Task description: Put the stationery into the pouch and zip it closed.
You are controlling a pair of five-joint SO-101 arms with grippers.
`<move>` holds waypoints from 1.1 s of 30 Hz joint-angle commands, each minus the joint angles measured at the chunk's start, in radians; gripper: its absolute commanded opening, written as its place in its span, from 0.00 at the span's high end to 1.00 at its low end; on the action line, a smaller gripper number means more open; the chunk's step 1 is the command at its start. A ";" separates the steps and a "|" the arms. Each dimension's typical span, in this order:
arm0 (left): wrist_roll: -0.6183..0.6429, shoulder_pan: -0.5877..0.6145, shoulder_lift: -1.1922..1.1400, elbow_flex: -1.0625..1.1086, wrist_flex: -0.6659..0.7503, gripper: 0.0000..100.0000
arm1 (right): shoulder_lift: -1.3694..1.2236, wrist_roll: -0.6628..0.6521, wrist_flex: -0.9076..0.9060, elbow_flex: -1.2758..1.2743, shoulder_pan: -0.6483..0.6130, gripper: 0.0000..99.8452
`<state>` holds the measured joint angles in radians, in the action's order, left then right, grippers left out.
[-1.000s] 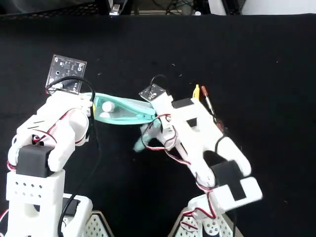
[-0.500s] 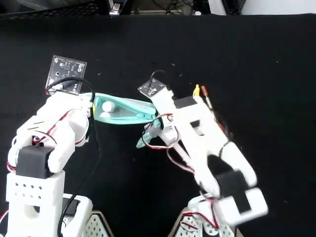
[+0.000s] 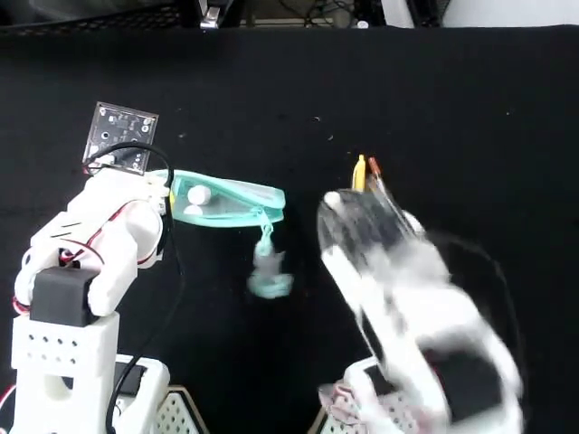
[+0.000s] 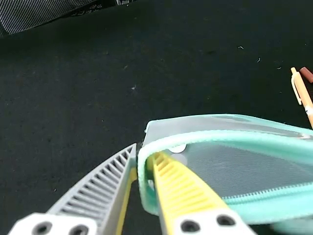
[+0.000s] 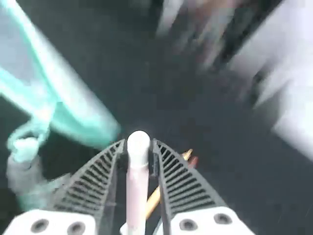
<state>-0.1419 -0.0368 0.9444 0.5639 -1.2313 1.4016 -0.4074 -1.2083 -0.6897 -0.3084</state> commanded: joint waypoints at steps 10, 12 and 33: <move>-0.005 0.001 -0.009 -0.001 0.015 0.97 | 0.171 0.242 0.586 -0.021 -0.089 0.99; -0.005 0.001 -0.009 0.001 0.015 0.97 | 0.110 0.256 0.641 -0.021 -0.178 0.99; -0.005 0.001 -0.009 0.001 0.017 0.97 | -0.174 0.247 0.775 -0.077 -0.468 0.99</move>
<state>-0.1419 -0.0368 0.9444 0.5639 -1.2313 1.2436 -0.1588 -0.4918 -0.7311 -0.8009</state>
